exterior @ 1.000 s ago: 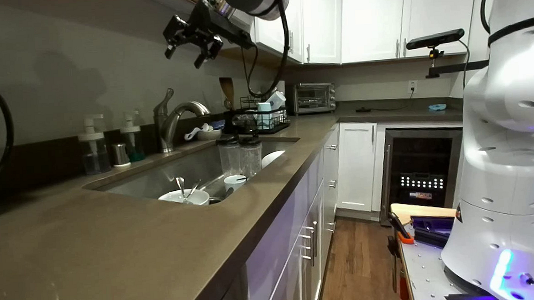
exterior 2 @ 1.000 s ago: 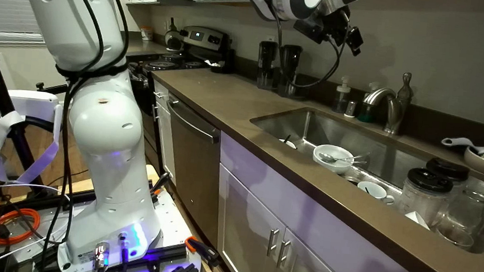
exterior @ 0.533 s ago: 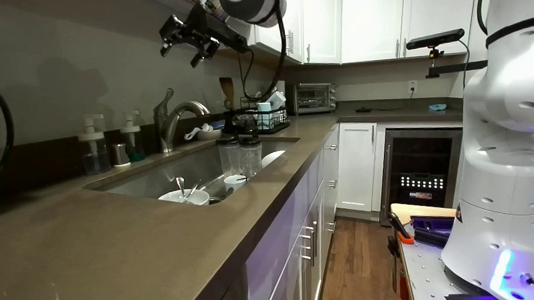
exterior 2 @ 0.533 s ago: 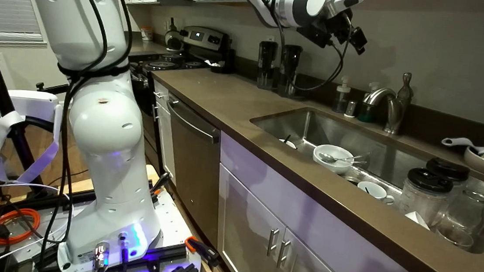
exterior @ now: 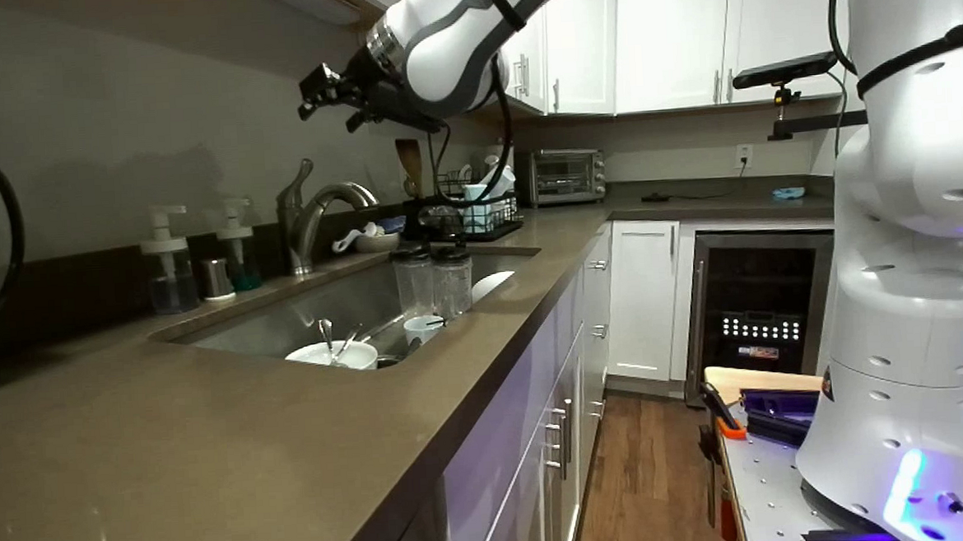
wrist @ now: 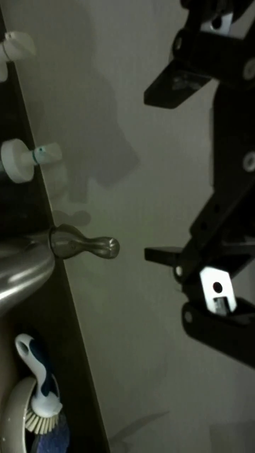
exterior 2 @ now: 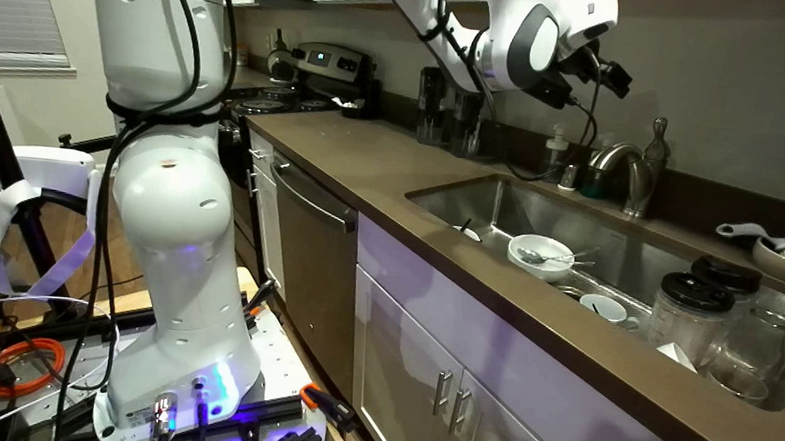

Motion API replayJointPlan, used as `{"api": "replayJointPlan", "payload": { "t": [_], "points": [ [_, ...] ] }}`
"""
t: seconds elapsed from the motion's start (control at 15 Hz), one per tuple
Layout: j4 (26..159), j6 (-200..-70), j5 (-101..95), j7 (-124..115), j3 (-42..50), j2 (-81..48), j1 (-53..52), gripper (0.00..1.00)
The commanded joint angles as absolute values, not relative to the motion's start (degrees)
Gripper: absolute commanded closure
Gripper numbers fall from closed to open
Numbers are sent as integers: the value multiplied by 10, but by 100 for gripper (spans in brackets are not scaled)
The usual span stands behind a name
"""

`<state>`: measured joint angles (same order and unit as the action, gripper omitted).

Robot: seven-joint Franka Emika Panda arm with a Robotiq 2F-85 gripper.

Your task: Push the tap lever up

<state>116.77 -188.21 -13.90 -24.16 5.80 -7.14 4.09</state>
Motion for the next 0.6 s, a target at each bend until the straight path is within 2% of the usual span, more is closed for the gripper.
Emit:
{"api": "replayJointPlan", "payload": {
  "t": [0.0, 0.07, 0.53],
  "points": [
    [1107, -1873, -158, -236, 127, -107, -1, 12],
    [1094, -1869, -156, -239, 142, -113, -13, 26],
    [1040, -1848, -151, -247, 206, -158, -90, 73]
  ]
}}
